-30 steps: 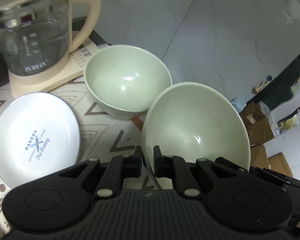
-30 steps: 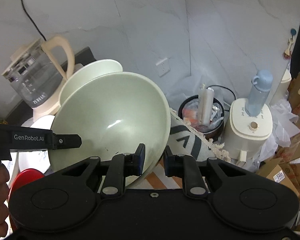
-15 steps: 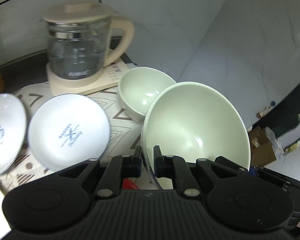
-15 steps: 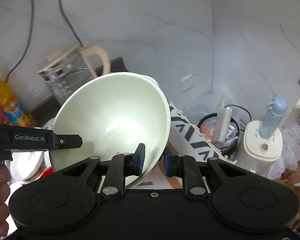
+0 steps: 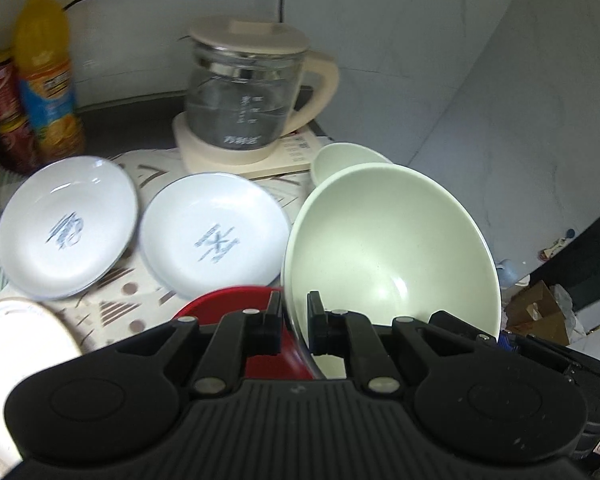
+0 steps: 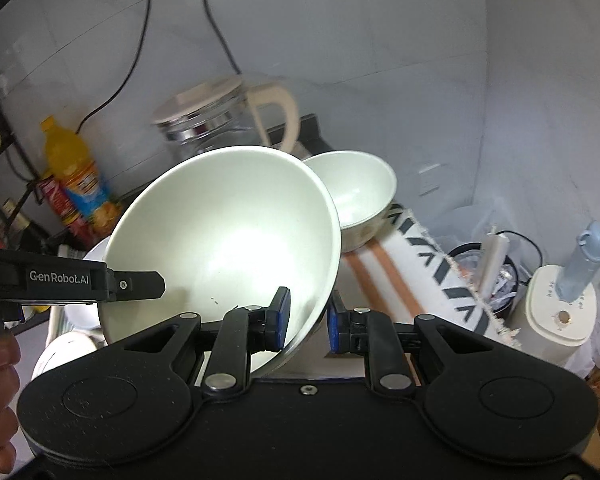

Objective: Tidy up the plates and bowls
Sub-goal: 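Lift the large green bowl and carry it over the red bowl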

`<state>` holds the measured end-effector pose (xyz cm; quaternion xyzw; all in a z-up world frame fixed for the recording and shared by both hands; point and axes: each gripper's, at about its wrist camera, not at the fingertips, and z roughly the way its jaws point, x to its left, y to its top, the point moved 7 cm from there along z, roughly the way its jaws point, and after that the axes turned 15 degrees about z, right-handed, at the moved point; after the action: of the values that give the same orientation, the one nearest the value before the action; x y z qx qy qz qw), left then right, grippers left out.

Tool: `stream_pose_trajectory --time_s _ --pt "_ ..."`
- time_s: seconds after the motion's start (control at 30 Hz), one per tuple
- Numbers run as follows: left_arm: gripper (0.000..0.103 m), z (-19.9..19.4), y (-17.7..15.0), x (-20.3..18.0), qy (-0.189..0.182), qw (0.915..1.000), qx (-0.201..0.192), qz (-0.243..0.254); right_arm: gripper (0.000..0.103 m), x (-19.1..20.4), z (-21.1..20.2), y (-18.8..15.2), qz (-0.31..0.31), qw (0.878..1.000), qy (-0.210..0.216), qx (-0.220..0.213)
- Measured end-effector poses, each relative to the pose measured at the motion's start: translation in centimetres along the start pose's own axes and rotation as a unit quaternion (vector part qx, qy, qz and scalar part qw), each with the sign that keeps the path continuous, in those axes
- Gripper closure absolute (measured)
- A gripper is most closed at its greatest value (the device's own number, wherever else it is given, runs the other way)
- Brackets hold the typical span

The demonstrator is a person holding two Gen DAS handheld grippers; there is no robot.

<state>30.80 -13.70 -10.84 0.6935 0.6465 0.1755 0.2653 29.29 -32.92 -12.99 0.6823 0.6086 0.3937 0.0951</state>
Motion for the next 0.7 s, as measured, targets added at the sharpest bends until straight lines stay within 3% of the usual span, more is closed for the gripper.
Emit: stream_pose_trajectory --time_s 0.7 --pt "0.091 -0.6 -7.0 3.8 0.025 0.9958 0.057 -0.067 0.080 4.0 1.1 -5.2 -0.077 0.995 0.022 0.067"
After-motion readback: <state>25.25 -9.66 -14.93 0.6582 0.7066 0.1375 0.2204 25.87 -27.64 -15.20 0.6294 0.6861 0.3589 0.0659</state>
